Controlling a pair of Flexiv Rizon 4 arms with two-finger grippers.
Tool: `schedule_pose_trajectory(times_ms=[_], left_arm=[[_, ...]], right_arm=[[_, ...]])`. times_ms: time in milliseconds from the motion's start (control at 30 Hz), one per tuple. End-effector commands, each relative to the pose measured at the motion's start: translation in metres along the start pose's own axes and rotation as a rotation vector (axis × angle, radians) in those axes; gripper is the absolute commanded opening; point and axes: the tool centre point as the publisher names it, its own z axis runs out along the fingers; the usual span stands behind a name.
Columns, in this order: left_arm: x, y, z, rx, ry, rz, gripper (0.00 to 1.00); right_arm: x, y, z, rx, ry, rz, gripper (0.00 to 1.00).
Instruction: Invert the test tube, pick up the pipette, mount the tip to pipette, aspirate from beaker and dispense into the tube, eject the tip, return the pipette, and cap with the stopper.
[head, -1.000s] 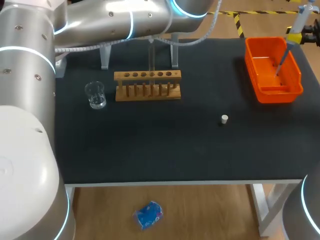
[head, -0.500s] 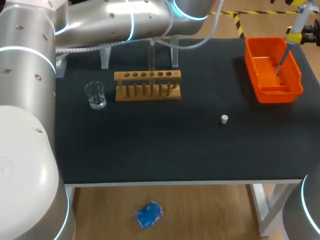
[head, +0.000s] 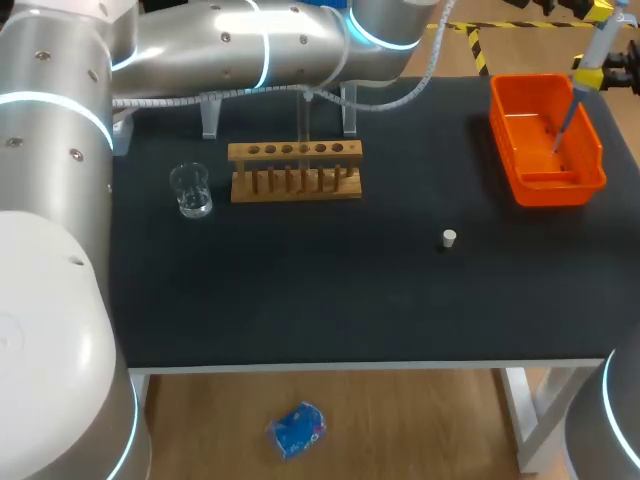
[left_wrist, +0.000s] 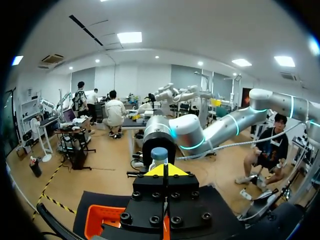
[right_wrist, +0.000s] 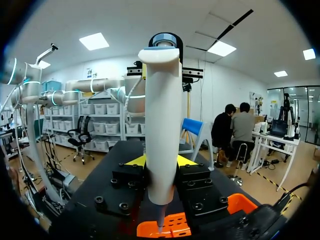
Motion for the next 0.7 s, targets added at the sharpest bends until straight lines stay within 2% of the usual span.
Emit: schedule_pose_trajectory(times_ms=[33, 433, 700], left_arm=[[-0.001, 0.008, 0.005, 0.009, 0.003, -0.002, 0.0], [0.001, 0.017, 0.009, 0.003, 0.011, -0.038, 0.0], [0.004, 0.014, -0.003, -0.008, -0.022, -0.038, 0.0]], right_arm=[[0.0, 0.004, 0.0, 0.001, 0.002, -0.001, 0.0], [0.0, 0.004, 0.0, 0.001, 0.002, -0.001, 0.0], [0.0, 0.004, 0.0, 0.001, 0.002, -0.001, 0.0]])
